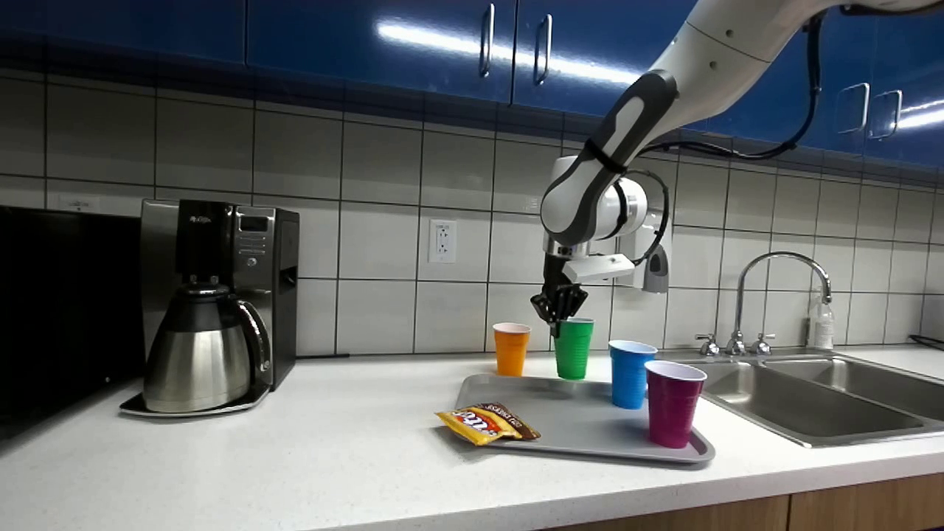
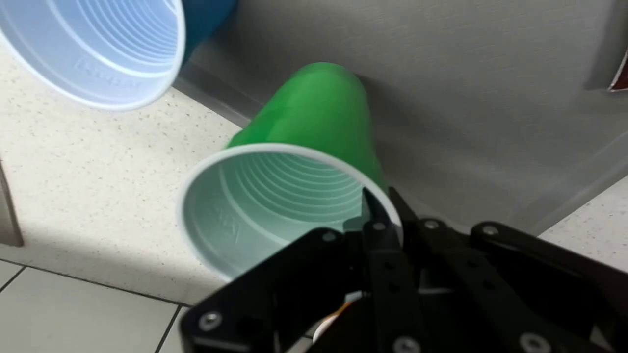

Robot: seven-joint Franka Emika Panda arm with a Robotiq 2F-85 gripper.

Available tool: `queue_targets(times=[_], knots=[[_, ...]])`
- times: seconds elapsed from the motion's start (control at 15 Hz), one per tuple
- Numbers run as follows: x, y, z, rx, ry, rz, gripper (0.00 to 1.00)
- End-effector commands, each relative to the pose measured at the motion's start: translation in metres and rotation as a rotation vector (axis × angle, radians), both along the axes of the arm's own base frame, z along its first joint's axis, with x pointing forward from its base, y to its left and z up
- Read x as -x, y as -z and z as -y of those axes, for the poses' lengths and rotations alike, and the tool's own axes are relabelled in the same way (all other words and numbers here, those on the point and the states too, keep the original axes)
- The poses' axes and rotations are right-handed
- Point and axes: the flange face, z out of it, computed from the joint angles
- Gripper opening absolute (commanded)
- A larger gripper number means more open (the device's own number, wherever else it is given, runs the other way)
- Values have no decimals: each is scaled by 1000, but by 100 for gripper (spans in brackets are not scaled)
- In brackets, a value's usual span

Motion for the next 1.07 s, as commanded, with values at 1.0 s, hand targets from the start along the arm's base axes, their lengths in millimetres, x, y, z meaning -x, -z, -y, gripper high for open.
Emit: queue_targets(times=[1.0], knots=[[43,30,-11,-37,-55,10,1]])
